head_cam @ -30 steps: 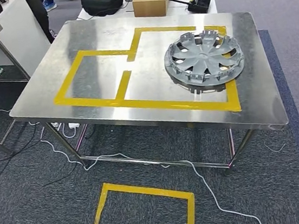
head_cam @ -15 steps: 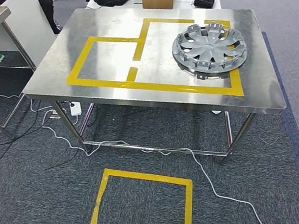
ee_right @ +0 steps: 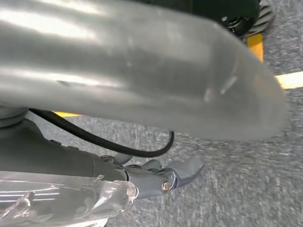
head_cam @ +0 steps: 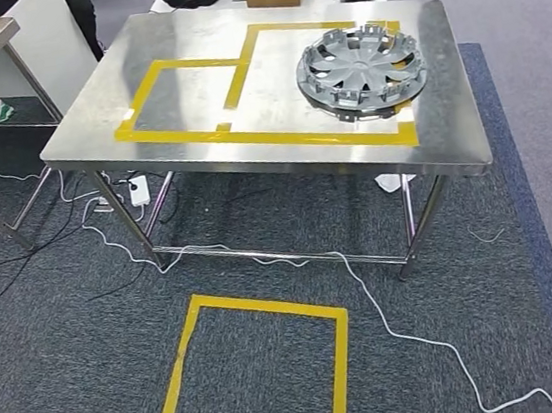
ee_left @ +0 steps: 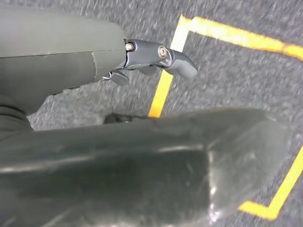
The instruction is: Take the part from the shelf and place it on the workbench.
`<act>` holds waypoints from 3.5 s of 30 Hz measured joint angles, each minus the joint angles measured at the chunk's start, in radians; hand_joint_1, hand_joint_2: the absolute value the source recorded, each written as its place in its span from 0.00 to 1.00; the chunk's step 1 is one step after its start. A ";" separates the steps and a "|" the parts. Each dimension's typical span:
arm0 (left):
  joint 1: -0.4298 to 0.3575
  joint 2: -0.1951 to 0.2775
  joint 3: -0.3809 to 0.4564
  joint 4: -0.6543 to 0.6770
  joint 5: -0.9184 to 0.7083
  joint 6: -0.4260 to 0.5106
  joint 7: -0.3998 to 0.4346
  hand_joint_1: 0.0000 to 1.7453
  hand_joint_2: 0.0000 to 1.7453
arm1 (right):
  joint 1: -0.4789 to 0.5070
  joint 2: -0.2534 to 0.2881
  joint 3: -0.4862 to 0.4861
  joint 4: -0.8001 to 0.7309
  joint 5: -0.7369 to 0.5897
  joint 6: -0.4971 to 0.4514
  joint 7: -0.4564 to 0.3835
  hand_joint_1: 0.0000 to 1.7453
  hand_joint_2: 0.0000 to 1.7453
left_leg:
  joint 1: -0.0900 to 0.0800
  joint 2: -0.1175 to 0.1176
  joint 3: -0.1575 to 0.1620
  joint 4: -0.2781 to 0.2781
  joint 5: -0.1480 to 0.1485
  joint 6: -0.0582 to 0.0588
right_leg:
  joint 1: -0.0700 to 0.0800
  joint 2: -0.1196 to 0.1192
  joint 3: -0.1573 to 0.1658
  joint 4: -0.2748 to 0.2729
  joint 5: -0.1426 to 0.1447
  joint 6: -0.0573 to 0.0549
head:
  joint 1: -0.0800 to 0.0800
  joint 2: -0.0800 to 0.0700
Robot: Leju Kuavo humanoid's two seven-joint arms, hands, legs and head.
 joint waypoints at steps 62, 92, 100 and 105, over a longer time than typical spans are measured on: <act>-0.004 -0.005 0.000 0.002 0.015 0.004 -0.006 0.00 0.00 | -0.064 0.003 -0.142 0.036 0.012 -0.045 -0.057 0.00 0.00 | 0.009 0.012 0.044 0.097 -0.091 -0.005 | 0.001 0.011 -0.072 0.043 0.027 -0.002 | 0.002 0.000; -0.005 -0.006 -0.007 0.001 0.013 -0.002 -0.016 0.00 0.00 | -0.065 0.004 -0.149 0.040 0.026 -0.027 -0.036 0.00 0.00 | 0.010 0.015 0.055 0.050 -0.079 -0.009 | -0.010 0.004 -0.108 0.059 0.047 0.003 | 0.008 0.000; -0.013 -0.006 -0.009 0.001 0.014 -0.003 -0.017 0.00 0.00 | -0.066 0.004 -0.149 0.040 0.037 -0.026 -0.036 0.00 0.00 | 0.006 -0.003 0.201 -0.110 -0.040 0.013 | -0.001 0.026 -0.187 0.061 0.125 0.018 | 0.008 0.000; -0.013 -0.007 -0.009 0.001 0.014 -0.004 -0.018 0.00 0.00 | -0.064 0.003 -0.152 0.041 0.046 -0.022 -0.037 0.00 0.00 | 0.002 0.004 0.178 -0.123 0.009 0.047 | -0.008 0.022 -0.203 0.071 0.113 0.047 | 0.011 0.000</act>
